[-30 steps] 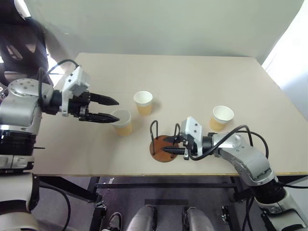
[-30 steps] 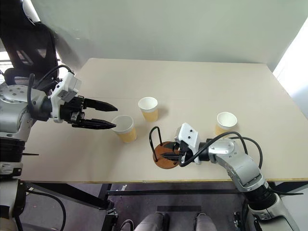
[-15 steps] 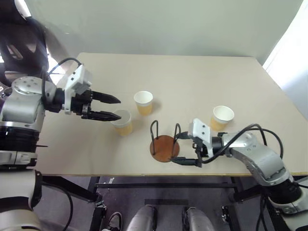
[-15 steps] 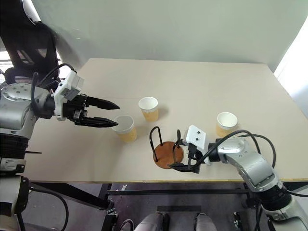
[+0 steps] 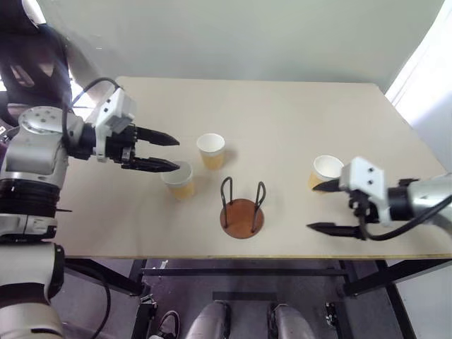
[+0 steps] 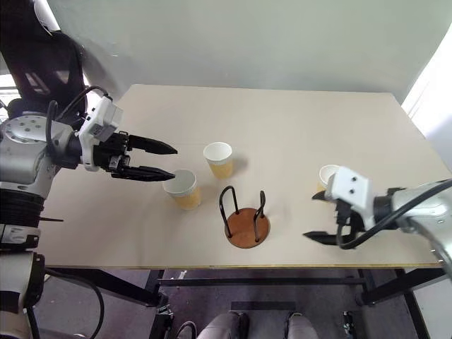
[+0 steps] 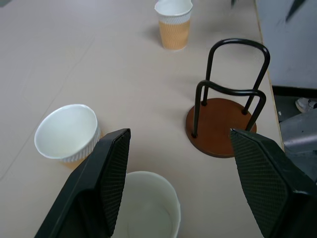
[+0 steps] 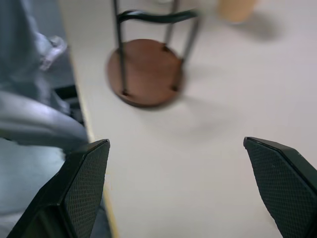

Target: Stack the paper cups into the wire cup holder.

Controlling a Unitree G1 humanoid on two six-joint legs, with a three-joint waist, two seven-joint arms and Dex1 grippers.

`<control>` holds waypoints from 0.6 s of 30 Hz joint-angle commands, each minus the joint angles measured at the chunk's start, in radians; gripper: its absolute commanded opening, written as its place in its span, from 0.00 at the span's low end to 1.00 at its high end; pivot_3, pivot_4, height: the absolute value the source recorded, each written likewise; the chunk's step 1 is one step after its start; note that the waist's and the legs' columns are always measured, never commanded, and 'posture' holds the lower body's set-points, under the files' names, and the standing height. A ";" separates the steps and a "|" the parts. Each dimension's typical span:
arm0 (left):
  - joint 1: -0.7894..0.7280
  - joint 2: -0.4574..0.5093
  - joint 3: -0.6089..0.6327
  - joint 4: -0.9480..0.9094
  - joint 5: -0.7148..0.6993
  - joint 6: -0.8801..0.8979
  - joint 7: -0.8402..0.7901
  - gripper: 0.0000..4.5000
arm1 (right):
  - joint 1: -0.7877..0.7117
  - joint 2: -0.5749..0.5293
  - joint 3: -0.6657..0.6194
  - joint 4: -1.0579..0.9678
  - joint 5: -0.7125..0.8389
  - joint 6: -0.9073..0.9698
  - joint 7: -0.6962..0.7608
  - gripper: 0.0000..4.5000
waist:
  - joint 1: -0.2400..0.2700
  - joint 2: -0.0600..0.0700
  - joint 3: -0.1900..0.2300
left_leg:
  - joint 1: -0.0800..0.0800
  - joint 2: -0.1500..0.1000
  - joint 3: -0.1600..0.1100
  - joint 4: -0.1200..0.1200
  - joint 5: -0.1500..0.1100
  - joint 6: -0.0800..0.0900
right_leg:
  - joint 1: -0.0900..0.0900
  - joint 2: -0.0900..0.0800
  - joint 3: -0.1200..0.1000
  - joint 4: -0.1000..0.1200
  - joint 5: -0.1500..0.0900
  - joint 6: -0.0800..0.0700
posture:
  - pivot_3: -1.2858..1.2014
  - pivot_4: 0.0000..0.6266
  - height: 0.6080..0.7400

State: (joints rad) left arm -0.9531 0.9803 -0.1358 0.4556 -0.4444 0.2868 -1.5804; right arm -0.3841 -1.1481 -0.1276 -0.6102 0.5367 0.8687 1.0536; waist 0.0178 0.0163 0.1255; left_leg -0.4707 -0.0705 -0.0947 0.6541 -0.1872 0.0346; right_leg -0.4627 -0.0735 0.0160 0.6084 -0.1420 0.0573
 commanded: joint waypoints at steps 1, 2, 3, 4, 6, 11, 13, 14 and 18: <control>0.001 0.013 -0.016 -0.043 -0.034 -0.009 -0.034 0.76 | -0.064 -0.047 -0.046 0.051 -0.027 -0.029 -0.014 0.99 | 0.000 0.000 0.000 | 0.000 0.000 0.000 -0.001 0.000 0.000 | 0.000 0.000 0.000 0.000 0.000 0.000 | 0.52 0.24 1.00; 0.007 0.005 -0.025 -0.051 -0.028 -0.010 -0.034 0.76 | -0.087 -0.055 -0.028 0.091 -0.052 -0.045 -0.020 0.99 | 0.000 0.000 0.000 | 0.000 0.000 0.000 -0.001 0.000 0.000 | 0.000 0.000 0.000 0.000 0.000 0.000 | 0.52 0.24 1.00; 0.013 -0.003 -0.034 -0.058 -0.025 -0.012 -0.034 0.76 | -0.107 -0.059 -0.001 0.132 -0.080 -0.064 -0.024 0.99 | -0.001 0.000 0.000 | 0.000 0.000 0.000 -0.001 0.000 0.000 | 0.000 0.000 0.000 0.000 0.000 0.001 | 0.52 0.24 1.00; 0.020 -0.011 -0.041 -0.069 -0.027 -0.010 -0.034 0.76 | -0.124 -0.059 0.033 0.173 -0.110 -0.085 -0.026 0.99 | -0.001 0.000 0.000 | 0.000 0.000 0.000 -0.001 0.000 0.000 | 0.000 0.000 0.000 0.000 0.000 0.001 | 0.52 0.24 1.00; 0.021 -0.024 -0.046 -0.078 -0.027 -0.007 -0.034 0.76 | -0.154 -0.044 0.115 0.250 -0.177 -0.135 -0.023 0.99 | 0.000 0.000 0.000 | 0.000 0.000 0.000 -0.001 0.000 0.001 | 0.000 -0.001 0.000 0.000 0.000 0.001 | 0.52 0.24 1.00; 0.016 -0.034 -0.038 -0.088 -0.029 0.004 -0.034 0.76 | -0.248 0.015 0.247 0.444 -0.290 -0.237 0.006 0.99 | -0.002 0.000 0.001 | 0.000 0.000 0.000 -0.001 0.001 0.002 | 0.000 -0.001 0.000 -0.001 0.002 0.006 | 0.52 0.24 1.00; 0.025 -0.027 -0.031 -0.103 -0.035 0.011 -0.034 0.76 | -0.275 0.031 0.281 0.512 -0.325 -0.279 0.028 0.99 | -0.002 0.000 0.001 | 0.000 0.000 0.000 -0.001 0.003 0.005 | 0.000 -0.001 0.000 0.000 0.003 0.008 | 0.52 0.24 1.00; 0.033 -0.019 -0.026 -0.114 -0.041 0.015 -0.034 0.76 | -0.286 0.039 0.295 0.537 -0.339 -0.295 0.041 0.99 | -0.002 0.000 0.001 | 0.000 0.000 0.000 -0.001 0.004 0.007 | 0.000 -0.001 0.000 0.000 0.003 0.008 | 0.52 0.24 1.00; 0.058 0.010 0.000 -0.155 -0.073 0.039 -0.034 0.76 | -0.320 0.082 0.337 0.627 -0.385 -0.349 0.077 0.99 | -0.003 0.000 0.001 | 0.000 0.000 0.000 -0.001 0.006 0.011 | 0.000 -0.001 0.000 -0.001 0.002 0.007 | 0.52 0.24 1.00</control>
State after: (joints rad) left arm -0.8942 0.9658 -0.1811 0.3377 -0.4863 0.3142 -1.5814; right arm -0.6802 -1.0694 0.2041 -0.0022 0.1798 0.5522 1.1141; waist 0.0144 0.0161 0.1261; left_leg -0.4708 -0.0707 -0.0945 0.6534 -0.1812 0.0450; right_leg -0.4626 -0.0745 0.0157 0.6077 -0.1398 0.0643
